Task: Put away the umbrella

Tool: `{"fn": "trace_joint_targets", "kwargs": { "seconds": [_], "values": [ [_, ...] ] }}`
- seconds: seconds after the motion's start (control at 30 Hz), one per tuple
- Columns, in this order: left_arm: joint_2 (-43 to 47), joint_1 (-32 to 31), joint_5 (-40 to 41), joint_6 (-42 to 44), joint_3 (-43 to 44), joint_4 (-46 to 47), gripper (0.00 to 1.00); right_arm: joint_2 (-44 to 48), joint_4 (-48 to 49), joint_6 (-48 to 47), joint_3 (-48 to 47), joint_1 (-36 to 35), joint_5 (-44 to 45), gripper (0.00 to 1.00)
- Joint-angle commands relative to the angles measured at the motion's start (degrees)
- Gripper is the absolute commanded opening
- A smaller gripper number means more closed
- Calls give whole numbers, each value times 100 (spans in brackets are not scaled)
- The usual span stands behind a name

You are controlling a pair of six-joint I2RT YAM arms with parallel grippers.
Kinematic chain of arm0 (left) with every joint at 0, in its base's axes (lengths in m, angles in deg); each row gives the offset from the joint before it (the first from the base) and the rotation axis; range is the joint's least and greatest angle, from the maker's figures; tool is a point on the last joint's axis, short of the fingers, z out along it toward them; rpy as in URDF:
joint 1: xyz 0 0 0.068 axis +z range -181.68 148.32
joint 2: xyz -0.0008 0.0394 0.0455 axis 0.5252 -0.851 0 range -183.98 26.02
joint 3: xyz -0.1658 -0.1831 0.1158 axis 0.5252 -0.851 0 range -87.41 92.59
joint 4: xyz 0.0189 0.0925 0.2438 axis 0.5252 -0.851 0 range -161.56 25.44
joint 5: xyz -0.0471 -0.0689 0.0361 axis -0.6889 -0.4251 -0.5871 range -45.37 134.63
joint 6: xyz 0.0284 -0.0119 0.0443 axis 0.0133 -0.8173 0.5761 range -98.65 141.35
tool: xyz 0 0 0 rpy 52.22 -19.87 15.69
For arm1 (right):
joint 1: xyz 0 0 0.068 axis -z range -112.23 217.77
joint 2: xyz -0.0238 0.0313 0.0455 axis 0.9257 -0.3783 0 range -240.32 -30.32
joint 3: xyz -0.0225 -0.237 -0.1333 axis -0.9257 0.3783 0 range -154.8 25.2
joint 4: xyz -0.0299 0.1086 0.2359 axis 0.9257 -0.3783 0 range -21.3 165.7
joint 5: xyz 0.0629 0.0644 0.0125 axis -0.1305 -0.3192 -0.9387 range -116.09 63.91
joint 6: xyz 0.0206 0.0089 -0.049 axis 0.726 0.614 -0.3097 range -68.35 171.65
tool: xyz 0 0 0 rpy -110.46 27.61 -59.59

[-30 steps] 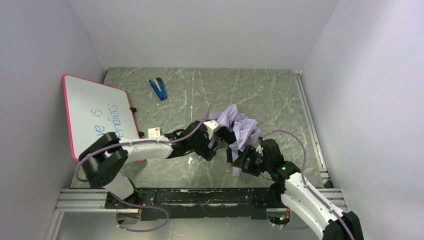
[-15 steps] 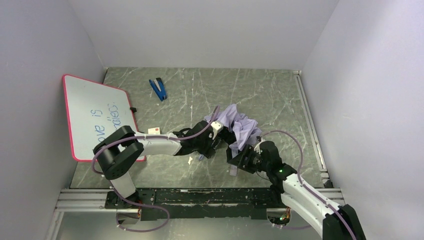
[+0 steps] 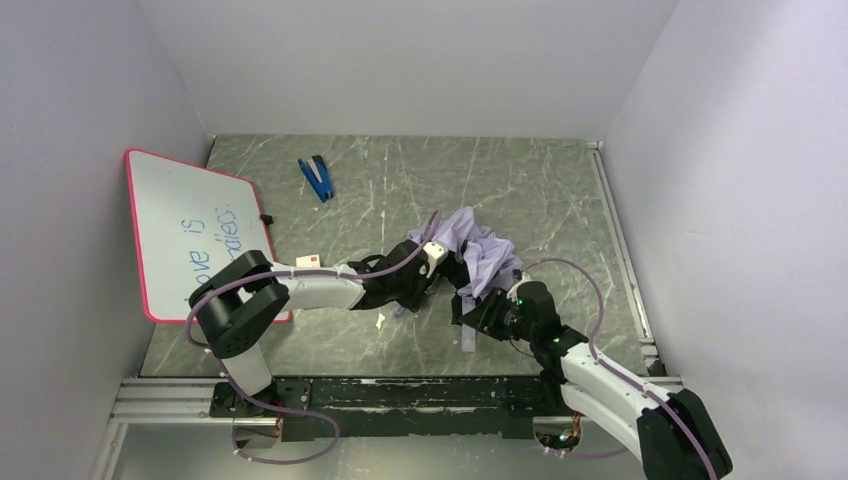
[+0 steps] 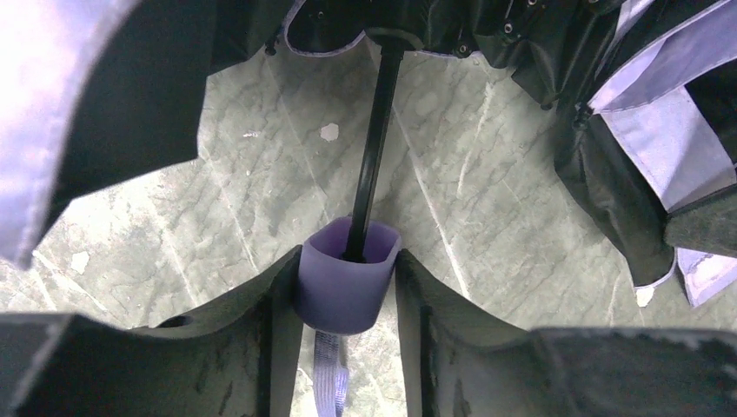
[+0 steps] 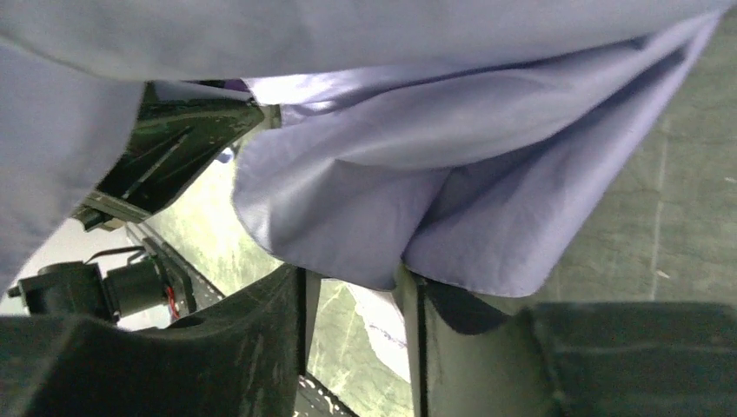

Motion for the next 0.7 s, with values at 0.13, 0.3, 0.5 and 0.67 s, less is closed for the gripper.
{"fn": "trace_joint_targets", "kwargs": {
  "seconds": [0.13, 0.3, 0.5, 0.67],
  "values": [
    [-108, 57, 272, -41, 313, -215, 40, 64, -207, -149, 115, -38, -227, 26],
    [-276, 302, 449, -63, 575, -458, 33, 619, -925, -140, -127, -37, -490, 14],
    [-760, 631, 544, 166, 1153, -808, 24, 980, -2020, -288, -484, -38, -707, 0],
    [-1004, 823, 470, 310, 1502, -869, 22, 1121, -2451, -416, -713, -37, -831, 0]
  ]
}}
